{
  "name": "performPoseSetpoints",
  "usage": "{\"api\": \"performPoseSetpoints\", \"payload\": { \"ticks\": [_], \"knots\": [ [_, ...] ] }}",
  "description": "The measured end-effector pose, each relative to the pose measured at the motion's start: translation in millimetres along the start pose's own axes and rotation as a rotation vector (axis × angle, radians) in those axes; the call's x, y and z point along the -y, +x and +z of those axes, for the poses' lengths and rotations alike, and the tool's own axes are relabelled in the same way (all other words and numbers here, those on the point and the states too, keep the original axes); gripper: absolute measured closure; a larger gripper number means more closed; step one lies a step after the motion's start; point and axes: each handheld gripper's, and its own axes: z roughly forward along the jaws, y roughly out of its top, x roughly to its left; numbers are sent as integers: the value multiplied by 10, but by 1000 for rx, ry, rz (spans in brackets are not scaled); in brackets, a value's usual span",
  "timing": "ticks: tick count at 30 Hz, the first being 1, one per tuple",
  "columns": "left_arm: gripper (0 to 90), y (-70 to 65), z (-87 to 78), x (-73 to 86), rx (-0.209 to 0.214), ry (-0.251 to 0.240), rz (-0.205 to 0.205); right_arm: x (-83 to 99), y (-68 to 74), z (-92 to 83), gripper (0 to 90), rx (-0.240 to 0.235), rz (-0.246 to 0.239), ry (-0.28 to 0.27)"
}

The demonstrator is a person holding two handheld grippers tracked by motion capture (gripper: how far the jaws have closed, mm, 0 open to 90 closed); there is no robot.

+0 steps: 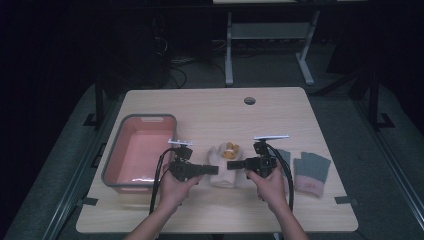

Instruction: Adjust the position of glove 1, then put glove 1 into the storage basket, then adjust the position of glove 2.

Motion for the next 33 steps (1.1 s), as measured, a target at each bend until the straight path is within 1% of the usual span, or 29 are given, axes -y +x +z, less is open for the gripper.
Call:
{"api": "performPoseSetpoints", "payload": {
  "ticks": [3, 4, 6, 10, 11, 12, 14, 16, 18, 20, 22, 26, 29, 31, 33],
  "knots": [
    [739, -11, -18, -14, 0, -2, 3, -14, 20, -10, 801, -2, 4, -3],
    [739, -22, -24, -19, 0, -7, 1, -20, 28, -12, 801, -2, 1, -4],
    [739, -33, -52, -33, 2, -6, 9, -36, 50, -20, 801, -1, -5, -4],
    [739, -88, -132, -87, 2, -18, 20, -83, 134, -56, 801, 1, -26, -4],
    [739, -88, -132, -87, 2, -18, 20, -83, 134, -56, 801, 1, -26, -4],
    [739, -93, -145, -94, 4, -17, 17, -109, 170, -63, 801, 2, -36, -9],
    [739, -96, -174, -117, 9, -23, 11, -133, 202, -65, 801, 1, -40, -10],
    [739, -97, -206, -140, 9, -27, 22, -151, 229, -66, 801, 0, -44, -9],
    [739, -108, -239, -159, 7, -28, 19, -168, 247, -62, 801, -7, -43, -14],
    [740, -112, -267, -180, 9, -26, 27, -189, 262, -56, 801, -9, -44, -9],
    [740, -115, -283, -194, 11, -36, 23, -218, 279, -53, 801, -12, -48, -10],
    [740, -114, -318, -217, 19, -44, 22, -248, 331, -64, 801, -6, -58, -13],
    [740, -136, -356, -256, 27, -44, 20, -267, 353, -78, 801, -16, -56, -21],
    [740, -155, -385, -290, 24, -45, 31, -289, 373, -89, 801, -17, -62, -26],
    [741, -171, -408, -318, 28, -53, 33, -315, 407, -106, 801, -22, -61, -35]
  ]
}}
